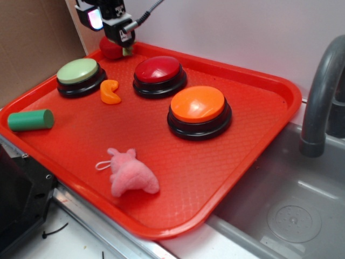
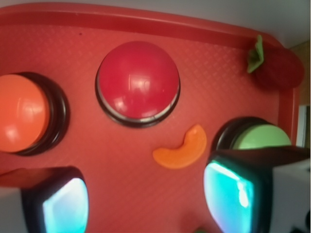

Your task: Push the red button.

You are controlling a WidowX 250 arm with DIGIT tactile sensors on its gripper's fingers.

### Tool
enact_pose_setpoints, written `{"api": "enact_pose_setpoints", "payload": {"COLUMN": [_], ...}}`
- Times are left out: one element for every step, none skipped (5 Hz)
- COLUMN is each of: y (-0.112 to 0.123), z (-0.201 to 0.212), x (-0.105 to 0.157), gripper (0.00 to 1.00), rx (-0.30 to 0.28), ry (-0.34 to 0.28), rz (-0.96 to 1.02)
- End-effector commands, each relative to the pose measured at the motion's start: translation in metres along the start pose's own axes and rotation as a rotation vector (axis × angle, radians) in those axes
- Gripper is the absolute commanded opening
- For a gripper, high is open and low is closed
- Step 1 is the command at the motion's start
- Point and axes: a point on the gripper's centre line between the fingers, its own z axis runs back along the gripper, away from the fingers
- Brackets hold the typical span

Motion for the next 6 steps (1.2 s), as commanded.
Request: {"api": "enact_pose_setpoints", "payload": {"y": [0.001,-0.002,-0.008,-0.009,-0.012,-0.016], "z": [0.035,0.035,0.039,0.046,0.049,0.049], "x": [-0.005,-0.009,-0.018,-0.024,-0.029,-0.031], "gripper": [1.0,1.0,1.0,1.0,1.0,1.0], "rx": [0.004,-0.011,-0.008,-0.008,-0.002,0.009], "ry": [-0.051,-0.023,-0.016,-0.02,-0.012,-0.002], "rz": [0.053,0.051,0.059,0.07,0.075,0.073]}}
